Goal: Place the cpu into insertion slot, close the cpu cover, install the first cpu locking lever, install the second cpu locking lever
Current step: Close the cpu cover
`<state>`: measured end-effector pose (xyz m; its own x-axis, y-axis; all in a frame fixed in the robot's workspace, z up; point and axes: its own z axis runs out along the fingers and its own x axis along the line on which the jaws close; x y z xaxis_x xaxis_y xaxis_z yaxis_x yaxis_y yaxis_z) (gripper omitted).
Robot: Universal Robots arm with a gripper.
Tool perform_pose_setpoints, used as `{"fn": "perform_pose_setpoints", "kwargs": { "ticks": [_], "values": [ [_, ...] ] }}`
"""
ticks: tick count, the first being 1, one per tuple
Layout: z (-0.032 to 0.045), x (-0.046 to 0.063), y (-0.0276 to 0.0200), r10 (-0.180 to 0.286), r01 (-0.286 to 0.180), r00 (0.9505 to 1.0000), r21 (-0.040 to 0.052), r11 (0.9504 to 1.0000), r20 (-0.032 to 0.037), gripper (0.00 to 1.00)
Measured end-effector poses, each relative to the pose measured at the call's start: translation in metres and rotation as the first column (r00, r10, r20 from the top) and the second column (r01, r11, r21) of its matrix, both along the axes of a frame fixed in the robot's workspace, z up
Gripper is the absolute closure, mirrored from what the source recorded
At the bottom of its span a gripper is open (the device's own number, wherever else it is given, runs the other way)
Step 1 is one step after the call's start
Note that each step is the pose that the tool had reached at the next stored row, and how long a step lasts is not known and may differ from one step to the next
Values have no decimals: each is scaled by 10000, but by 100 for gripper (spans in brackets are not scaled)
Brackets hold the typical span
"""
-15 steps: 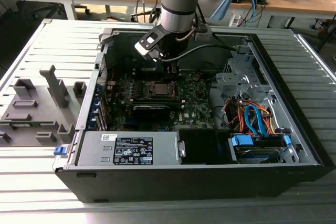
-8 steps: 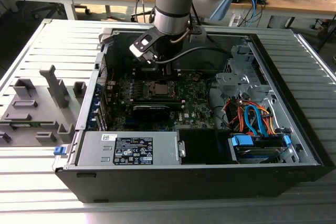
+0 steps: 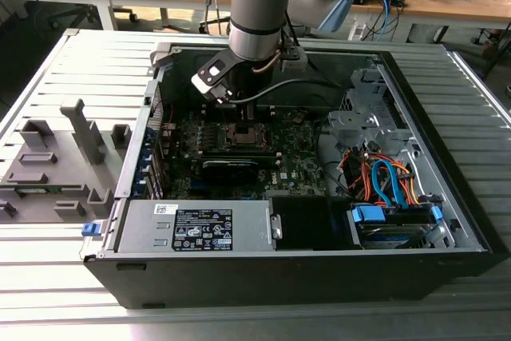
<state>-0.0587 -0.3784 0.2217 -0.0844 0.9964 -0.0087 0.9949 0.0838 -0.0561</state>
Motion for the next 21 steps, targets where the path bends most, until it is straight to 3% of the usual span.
{"fn": "perform_pose_setpoints", "kwargs": {
  "ticks": [9,18,21],
  "values": [
    [-140,-65,0,-4,4,10000,-58,10000,1,89],
    [-154,-68,0,-5,5,10000,-73,10000,9,89],
    [-117,-68,0,-5,5,10000,-79,10000,8,89]
  ]
}}
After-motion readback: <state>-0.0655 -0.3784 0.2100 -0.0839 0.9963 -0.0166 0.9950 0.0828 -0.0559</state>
